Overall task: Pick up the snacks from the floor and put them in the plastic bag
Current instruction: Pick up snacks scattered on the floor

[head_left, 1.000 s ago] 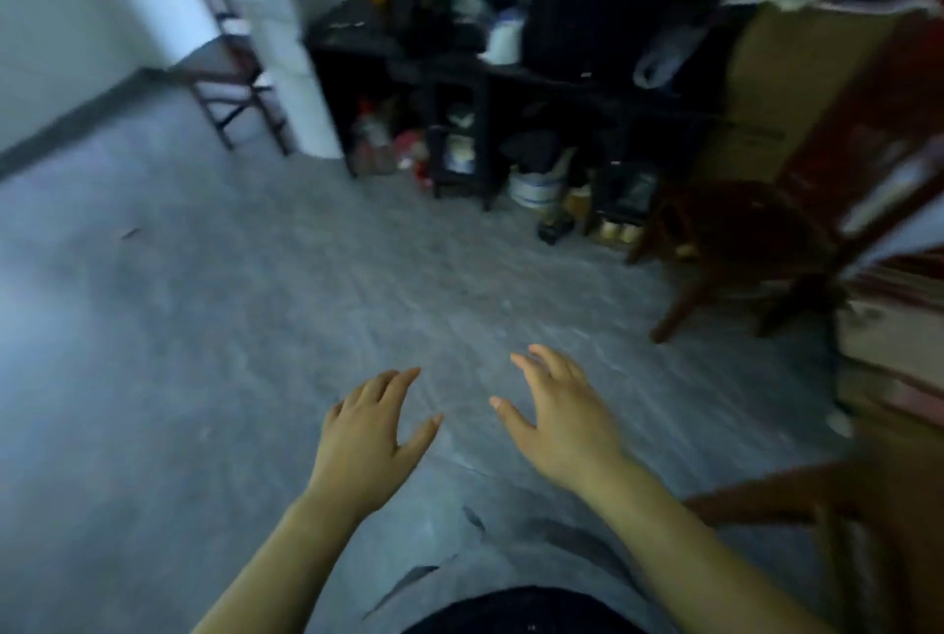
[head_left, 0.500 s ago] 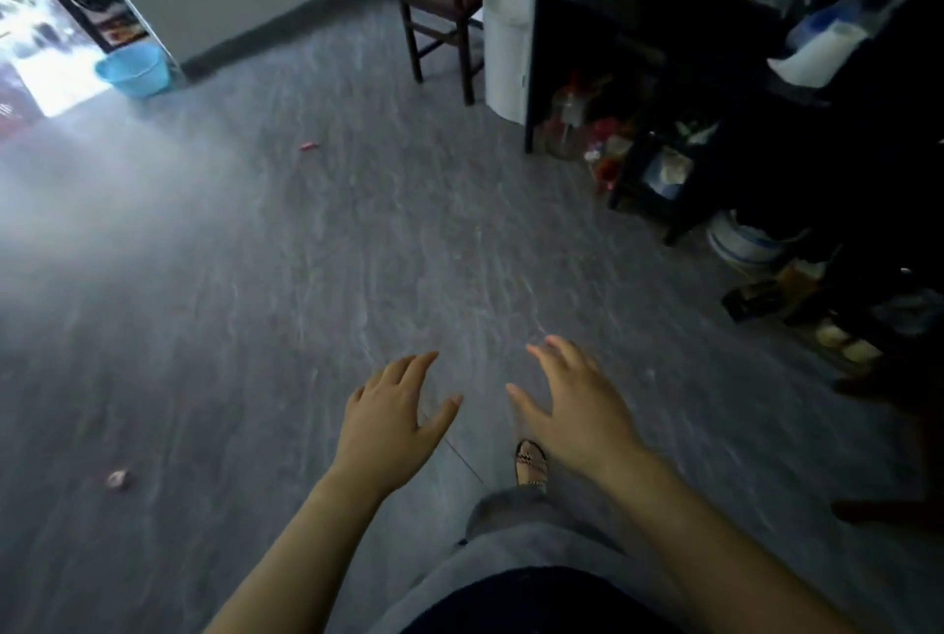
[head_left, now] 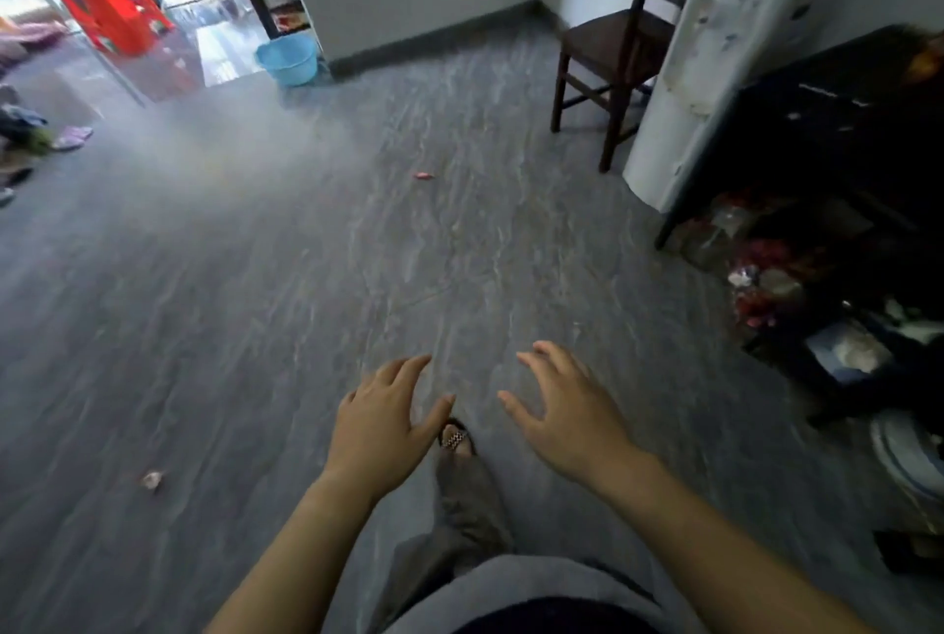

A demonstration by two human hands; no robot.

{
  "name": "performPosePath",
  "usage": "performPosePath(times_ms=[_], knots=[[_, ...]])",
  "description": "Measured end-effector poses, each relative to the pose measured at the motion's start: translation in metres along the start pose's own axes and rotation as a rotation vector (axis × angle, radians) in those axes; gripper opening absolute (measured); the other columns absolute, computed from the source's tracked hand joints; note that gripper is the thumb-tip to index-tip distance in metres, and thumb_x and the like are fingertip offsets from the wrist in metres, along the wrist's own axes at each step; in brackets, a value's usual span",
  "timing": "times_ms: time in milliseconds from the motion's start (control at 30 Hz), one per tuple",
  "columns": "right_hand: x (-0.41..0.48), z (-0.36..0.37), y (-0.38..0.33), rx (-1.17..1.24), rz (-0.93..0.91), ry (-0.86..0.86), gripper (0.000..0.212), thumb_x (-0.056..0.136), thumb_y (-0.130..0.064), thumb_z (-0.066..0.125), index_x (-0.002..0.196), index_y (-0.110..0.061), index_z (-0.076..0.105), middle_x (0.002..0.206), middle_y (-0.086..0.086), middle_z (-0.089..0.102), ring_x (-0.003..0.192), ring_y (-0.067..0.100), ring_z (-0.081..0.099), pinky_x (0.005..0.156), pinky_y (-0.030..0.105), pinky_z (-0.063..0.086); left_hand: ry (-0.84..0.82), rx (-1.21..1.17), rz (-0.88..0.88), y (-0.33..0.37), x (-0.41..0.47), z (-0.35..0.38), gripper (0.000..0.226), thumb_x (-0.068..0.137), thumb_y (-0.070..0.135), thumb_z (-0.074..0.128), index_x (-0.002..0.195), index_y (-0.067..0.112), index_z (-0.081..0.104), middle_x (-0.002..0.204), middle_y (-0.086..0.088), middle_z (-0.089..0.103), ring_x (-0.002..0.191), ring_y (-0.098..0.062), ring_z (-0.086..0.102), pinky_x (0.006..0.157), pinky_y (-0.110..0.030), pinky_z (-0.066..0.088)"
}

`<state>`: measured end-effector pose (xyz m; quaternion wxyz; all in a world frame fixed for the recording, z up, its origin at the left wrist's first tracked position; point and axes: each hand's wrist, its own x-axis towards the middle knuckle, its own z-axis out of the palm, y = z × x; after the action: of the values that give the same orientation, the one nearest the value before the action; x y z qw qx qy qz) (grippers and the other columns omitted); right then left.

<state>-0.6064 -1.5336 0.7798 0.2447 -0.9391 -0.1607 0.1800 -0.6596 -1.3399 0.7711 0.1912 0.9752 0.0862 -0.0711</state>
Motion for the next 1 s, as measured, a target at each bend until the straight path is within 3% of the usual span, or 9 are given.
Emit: performPosePath(times_ms=[100,400,600,1000], knots=[[0.086,-0.022,-0.019,-0.002,-0.023,0.007,0.060,0.089,-0.052,0.041,0.138,-0.019,0.034,0.150,0.002,0.027,0.135,0.020,0.026,0.110,0.034,0.025,0.018,-0.013,0.014,-0.020,0.083,-0.030,0.077,0.077,0.072,0.021,0.136,0.026,0.040,0.135,0.001,0.051,0.121,-0.021,0.050,0.098,-0.041,0.043],[0.299,-0.091,-0.060,0.036,-0.010,0.133,0.057,0.089,-0.048,0.045,0.136,-0.016,0.039,0.148,0.005,0.031,0.135,0.022,0.029,0.109,0.034,0.025,0.018,-0.012,0.047,-0.056,0.307,-0.111,0.062,0.087,0.061,0.039,0.138,0.026,0.037,0.138,0.000,0.048,0.121,-0.024,0.049,0.098,-0.043,0.042],[0.427,-0.110,-0.042,0.044,0.039,0.038,0.057,0.090,-0.049,0.042,0.138,-0.018,0.036,0.150,0.003,0.027,0.137,0.020,0.025,0.111,0.034,0.024,-0.064,-0.018,0.012,-0.070,0.434,-0.122,0.062,0.088,0.061,0.037,0.140,0.028,0.032,0.142,0.002,0.043,0.124,-0.020,0.046,0.102,-0.040,0.039],[0.748,-0.175,-0.082,-0.069,-0.251,-0.176,0.052,0.091,-0.046,0.043,0.134,-0.017,0.040,0.145,0.003,0.035,0.134,0.020,0.029,0.110,0.035,0.025,0.011,-0.042,-0.263,-0.114,0.657,-0.179,0.061,0.089,0.060,0.037,0.140,0.028,0.034,0.137,0.003,0.048,0.121,-0.017,0.048,0.098,-0.036,0.043]])
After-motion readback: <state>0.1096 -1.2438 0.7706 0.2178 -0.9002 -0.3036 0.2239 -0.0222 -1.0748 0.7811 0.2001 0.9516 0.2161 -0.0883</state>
